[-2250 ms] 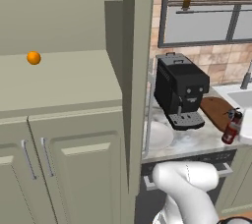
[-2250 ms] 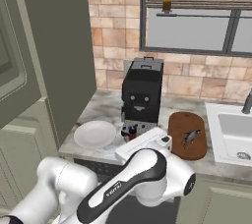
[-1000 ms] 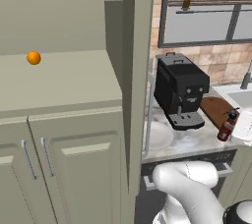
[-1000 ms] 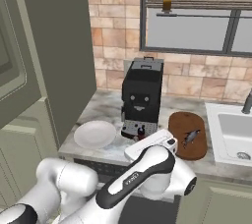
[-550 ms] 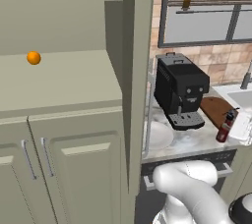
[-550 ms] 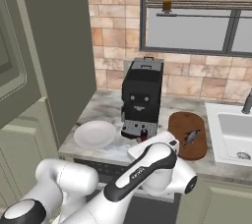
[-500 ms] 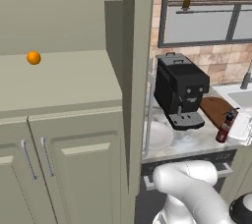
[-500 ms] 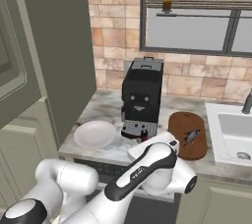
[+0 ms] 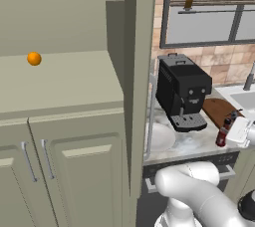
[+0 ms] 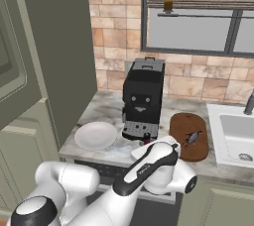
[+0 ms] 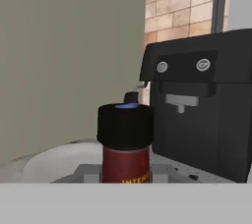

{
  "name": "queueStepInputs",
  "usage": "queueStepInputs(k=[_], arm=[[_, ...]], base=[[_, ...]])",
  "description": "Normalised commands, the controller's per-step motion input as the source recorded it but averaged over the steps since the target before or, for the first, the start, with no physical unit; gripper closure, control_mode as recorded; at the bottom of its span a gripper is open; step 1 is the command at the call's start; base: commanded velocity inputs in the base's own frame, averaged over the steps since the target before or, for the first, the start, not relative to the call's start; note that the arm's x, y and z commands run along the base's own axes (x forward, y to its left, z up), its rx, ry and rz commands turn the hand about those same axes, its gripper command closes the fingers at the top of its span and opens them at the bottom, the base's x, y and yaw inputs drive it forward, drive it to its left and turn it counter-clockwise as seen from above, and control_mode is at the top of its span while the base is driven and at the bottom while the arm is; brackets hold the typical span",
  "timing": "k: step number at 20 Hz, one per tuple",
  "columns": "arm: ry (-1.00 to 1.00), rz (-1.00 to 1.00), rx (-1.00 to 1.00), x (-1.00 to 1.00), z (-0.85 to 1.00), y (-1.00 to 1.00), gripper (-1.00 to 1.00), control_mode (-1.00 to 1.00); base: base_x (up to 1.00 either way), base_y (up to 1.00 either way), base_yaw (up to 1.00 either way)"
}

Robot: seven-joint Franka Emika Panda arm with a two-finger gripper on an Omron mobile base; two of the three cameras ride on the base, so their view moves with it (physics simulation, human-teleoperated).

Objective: Pick the fish from the plate and place it on the cutting board. Then pick the condiment bottle from the cabinet and place it next to the cutting board.

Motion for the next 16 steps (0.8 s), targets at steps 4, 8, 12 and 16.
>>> queueStepInputs(k=[4,8,12,16], arm=[[0.02,-0.02,0.00,0.21,-0.17,-0.08,1.00,-1.00],[0.00,-0.02,0.00,0.21,-0.13,-0.11,1.00,-1.00],[0.00,-0.02,0.00,0.23,-0.11,-0.12,1.00,-1.00],[0.00,-0.01,0.00,0.24,-0.15,-0.10,1.00,-1.00]], base=[[0.00,0.00,0.00],[0.00,0.00,0.00],[0.00,0.00,0.00],[0.00,0.00,0.00]])
